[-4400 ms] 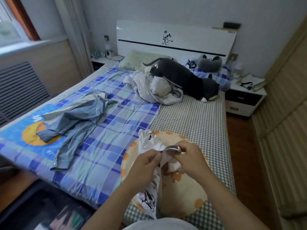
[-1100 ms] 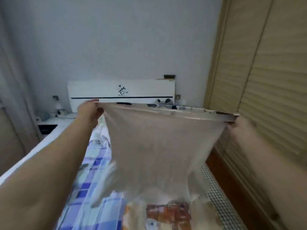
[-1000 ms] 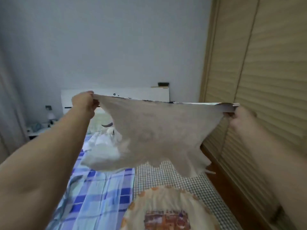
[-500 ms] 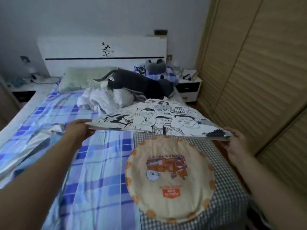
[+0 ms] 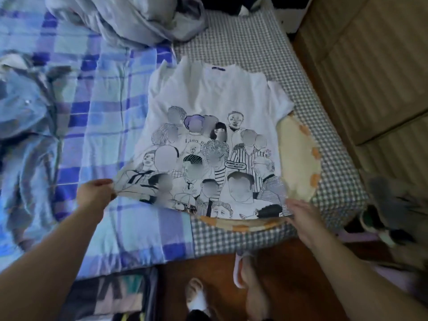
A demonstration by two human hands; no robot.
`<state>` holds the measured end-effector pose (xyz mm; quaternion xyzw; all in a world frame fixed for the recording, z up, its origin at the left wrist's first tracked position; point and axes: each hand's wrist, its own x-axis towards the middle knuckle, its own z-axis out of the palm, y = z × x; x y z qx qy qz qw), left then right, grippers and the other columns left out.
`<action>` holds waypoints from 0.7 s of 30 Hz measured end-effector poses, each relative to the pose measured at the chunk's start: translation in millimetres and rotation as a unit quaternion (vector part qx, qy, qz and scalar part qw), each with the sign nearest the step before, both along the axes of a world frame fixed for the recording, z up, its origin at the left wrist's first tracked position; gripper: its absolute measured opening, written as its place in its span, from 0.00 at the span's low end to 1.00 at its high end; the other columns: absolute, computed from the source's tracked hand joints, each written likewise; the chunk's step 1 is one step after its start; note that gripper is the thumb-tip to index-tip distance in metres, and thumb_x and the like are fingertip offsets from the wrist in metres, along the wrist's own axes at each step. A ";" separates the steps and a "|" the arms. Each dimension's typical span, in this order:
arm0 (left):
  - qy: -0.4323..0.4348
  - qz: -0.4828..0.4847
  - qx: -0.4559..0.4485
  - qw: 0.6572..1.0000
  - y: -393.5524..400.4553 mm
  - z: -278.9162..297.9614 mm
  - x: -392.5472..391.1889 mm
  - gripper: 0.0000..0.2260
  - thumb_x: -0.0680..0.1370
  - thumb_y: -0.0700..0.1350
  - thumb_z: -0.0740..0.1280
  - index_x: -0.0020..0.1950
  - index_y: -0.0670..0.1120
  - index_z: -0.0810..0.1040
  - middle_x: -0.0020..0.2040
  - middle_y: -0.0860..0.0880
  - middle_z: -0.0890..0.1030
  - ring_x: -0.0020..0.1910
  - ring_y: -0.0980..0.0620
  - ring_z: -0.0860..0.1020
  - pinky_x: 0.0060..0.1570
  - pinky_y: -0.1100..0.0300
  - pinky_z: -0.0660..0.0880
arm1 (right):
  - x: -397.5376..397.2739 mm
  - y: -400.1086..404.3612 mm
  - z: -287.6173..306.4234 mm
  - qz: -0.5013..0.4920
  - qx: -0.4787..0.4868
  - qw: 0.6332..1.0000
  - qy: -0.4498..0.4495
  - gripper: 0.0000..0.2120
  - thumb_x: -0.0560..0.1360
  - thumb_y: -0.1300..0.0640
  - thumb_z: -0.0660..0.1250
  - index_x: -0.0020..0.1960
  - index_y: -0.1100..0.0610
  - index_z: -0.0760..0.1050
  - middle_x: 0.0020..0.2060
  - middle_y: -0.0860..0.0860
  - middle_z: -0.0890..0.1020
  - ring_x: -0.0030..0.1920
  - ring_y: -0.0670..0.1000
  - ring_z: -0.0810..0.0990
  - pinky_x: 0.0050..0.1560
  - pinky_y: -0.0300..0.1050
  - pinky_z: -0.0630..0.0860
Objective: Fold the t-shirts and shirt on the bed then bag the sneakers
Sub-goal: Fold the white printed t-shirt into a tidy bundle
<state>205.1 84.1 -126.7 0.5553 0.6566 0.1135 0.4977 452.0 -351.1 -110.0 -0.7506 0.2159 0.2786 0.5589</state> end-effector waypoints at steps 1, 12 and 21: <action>0.006 0.005 0.014 1.000 6.0 2.2 -5.0 0.09 0.75 0.30 0.68 0.51 0.42 0.82 0.22 0.53 0.77 0.20 0.59 0.75 0.24 0.71 0.75 | -2.6 -0.8 0.8 0.003 -0.002 1.000 -0.013 0.08 0.81 0.71 0.61 0.53 0.64 0.79 0.46 0.46 0.77 0.53 0.51 0.76 0.50 0.45 0.78; 0.338 -0.114 0.043 0.933 -5.6 -1.8 -72.4 0.14 0.74 0.38 0.66 0.59 0.38 0.77 0.59 0.29 0.77 0.61 0.32 0.75 0.62 0.45 0.75 | -115.9 -13.1 -43.5 0.212 -0.101 0.948 0.215 0.07 0.78 0.69 0.67 0.48 0.59 0.81 0.43 0.57 0.85 0.38 0.53 0.84 0.37 0.44 0.81; 0.095 -0.004 -0.295 0.951 -298.4 -39.2 31.2 0.14 0.72 0.44 0.71 0.51 0.34 0.80 0.35 0.43 0.79 0.34 0.47 0.76 0.38 0.57 0.71 | 120.7 15.3 -22.7 0.414 -0.257 0.873 0.038 0.12 0.78 0.64 0.66 0.39 0.54 0.81 0.40 0.56 0.84 0.38 0.54 0.83 0.42 0.50 0.81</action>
